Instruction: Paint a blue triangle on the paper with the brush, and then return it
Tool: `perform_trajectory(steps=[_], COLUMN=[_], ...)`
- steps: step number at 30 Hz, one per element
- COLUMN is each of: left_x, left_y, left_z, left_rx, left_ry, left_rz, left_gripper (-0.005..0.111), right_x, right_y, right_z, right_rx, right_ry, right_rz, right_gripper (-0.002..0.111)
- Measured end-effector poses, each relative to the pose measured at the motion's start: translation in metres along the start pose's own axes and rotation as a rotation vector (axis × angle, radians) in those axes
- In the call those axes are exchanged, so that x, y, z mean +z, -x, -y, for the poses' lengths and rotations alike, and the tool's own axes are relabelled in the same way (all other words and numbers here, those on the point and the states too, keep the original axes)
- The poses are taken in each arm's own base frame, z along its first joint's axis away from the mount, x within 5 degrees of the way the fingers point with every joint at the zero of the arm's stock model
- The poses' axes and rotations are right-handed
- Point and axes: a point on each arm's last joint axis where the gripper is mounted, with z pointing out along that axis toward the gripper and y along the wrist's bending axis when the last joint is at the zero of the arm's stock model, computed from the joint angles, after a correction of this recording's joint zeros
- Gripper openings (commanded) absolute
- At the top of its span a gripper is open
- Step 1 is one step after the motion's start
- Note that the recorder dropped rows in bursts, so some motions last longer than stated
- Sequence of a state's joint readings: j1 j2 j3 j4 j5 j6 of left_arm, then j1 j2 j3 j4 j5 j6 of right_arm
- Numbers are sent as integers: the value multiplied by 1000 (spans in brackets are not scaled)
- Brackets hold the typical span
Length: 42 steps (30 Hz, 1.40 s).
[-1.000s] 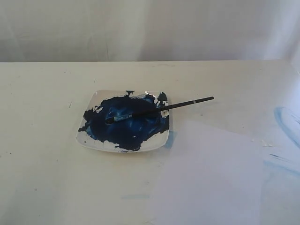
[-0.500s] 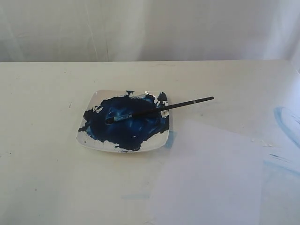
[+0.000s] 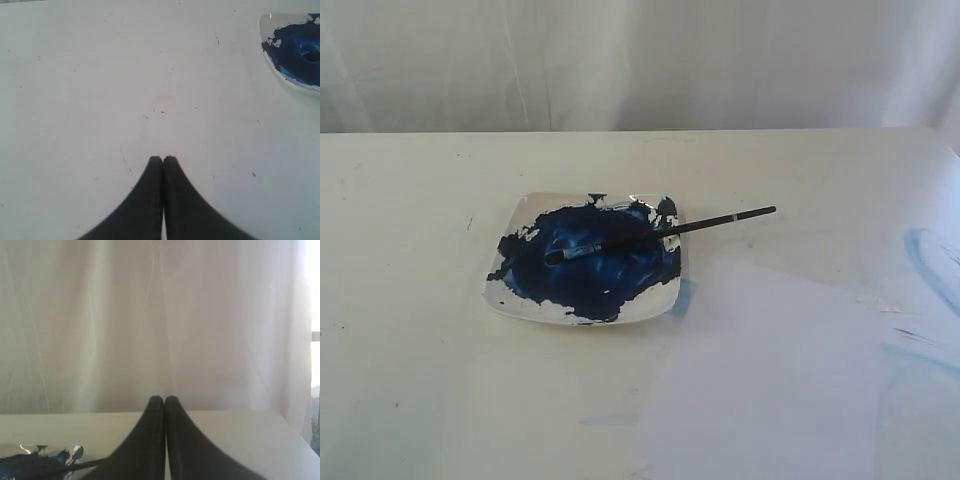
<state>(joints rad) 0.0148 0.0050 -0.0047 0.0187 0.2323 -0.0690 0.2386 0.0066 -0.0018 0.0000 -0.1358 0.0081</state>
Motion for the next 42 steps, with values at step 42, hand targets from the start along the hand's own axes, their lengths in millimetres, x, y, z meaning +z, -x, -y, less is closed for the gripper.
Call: perform_trajectory(steps=[42], left_x=[0], left_y=[0], left_z=[0], left_rx=[2], left_ry=[0], left_rz=[0], left_gripper=[0], right_x=[205], right_y=[20], right_z=[-126], right_rx=[295], right_ry=[360], right_rz=[-855], right_gripper=[0])
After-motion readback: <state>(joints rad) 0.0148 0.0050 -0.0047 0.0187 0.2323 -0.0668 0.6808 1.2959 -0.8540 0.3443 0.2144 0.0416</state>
